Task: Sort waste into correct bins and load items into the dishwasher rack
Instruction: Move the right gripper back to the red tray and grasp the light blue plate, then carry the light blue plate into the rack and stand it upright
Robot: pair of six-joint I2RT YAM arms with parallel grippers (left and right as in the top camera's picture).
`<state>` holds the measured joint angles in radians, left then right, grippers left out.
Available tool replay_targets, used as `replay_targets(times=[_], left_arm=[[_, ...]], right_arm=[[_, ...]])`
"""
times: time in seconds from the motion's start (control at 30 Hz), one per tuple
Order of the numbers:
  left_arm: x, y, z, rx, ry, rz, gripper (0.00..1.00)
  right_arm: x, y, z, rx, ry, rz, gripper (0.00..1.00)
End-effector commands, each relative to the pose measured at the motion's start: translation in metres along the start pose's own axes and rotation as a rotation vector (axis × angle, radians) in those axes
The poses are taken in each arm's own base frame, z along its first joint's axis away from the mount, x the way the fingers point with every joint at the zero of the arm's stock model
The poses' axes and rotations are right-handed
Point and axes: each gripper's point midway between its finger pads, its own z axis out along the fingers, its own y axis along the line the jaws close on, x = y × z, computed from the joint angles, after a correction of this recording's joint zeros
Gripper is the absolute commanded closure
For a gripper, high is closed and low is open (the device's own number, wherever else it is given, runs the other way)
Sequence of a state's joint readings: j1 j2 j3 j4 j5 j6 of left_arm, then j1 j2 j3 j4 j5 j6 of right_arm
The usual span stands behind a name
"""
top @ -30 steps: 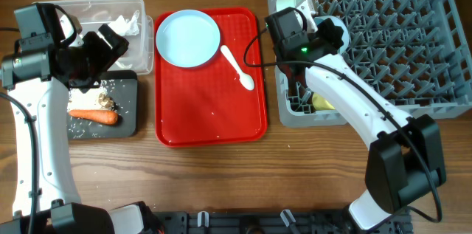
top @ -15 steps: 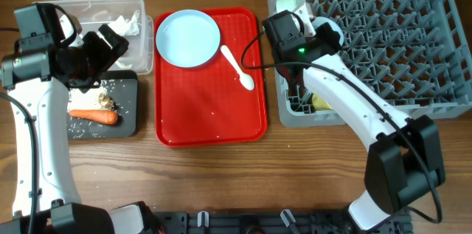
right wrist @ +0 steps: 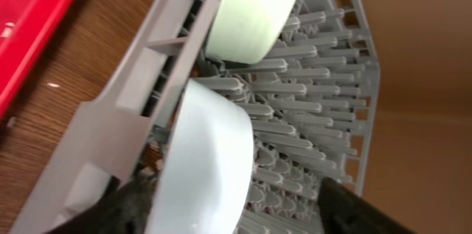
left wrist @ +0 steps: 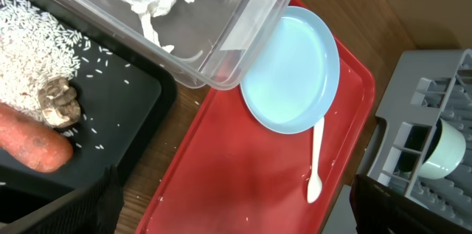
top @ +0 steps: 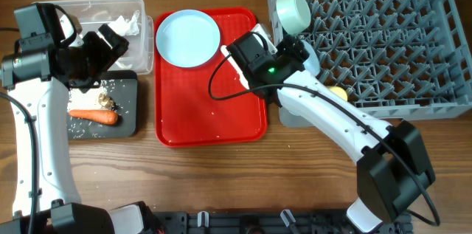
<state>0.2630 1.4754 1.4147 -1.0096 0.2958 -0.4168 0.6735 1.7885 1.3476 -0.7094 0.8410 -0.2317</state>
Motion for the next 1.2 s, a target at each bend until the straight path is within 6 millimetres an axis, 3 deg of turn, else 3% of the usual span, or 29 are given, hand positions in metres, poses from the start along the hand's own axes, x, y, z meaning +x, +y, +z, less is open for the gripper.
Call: replay_targets(times=[0.0, 0.1, 0.23, 0.3, 0.4, 0.47, 0.53, 0.7, 0.77, 0.8, 0.87, 1.03, 1.1, 1.17], left_arm=[[-0.003, 0.000, -0.004, -0.001, -0.017, 0.000, 0.00], [-0.003, 0.000, -0.004, -0.001, -0.017, 0.000, 0.00], [-0.003, 0.000, -0.004, -0.001, -0.017, 0.000, 0.00], [-0.003, 0.000, -0.004, 0.000, -0.017, 0.000, 0.00], [-0.003, 0.000, -0.004, -0.001, -0.017, 0.000, 0.00], [-0.003, 0.000, -0.004, 0.000, -0.017, 0.000, 0.00], [-0.003, 0.000, -0.004, -0.001, -0.017, 0.000, 0.00], [-0.003, 0.000, -0.004, -0.001, -0.017, 0.000, 0.00], [-0.003, 0.000, -0.004, -0.001, -0.017, 0.000, 0.00], [-0.003, 0.000, -0.004, -0.001, -0.017, 0.000, 0.00], [-0.003, 0.000, -0.004, -0.001, -0.017, 0.000, 0.00], [-0.003, 0.000, -0.004, -0.001, -0.017, 0.000, 0.00], [-0.003, 0.000, -0.004, -0.001, -0.017, 0.000, 0.00], [-0.003, 0.000, -0.004, -0.001, -0.017, 0.000, 0.00]], right_arm=[[-0.004, 0.011, 0.004, -0.034, -0.010, 0.014, 0.00], [-0.021, 0.008, -0.011, -0.045, -0.066, 0.051, 0.00], [-0.070, 0.025, -0.061, -0.286, -0.226, 0.216, 0.00], [-0.092, 0.057, -0.093, -0.547, -0.310, 0.235, 0.00], [-0.101, 0.104, -0.141, -0.949, -0.385, 0.187, 0.00], [-0.107, 0.114, -0.165, -1.104, -0.420, 0.200, 0.00], [-0.119, 0.111, -0.159, -1.088, -0.416, 0.302, 0.00], [-0.139, 0.107, -0.176, -1.174, -0.482, 0.381, 0.00], [-0.141, 0.098, -0.158, -1.085, -0.425, 0.490, 0.00], [-0.140, 0.092, -0.150, -1.069, -0.377, 0.575, 0.11], [-0.142, 0.072, -0.139, -1.106, -0.327, 0.700, 0.13], [-0.159, -0.003, -0.104, -1.066, -0.399, 0.852, 0.01], [-0.165, 0.002, -0.092, -1.061, -0.399, 0.857, 0.01], [-0.170, 0.046, -0.058, -1.077, -0.309, 0.854, 0.01]])
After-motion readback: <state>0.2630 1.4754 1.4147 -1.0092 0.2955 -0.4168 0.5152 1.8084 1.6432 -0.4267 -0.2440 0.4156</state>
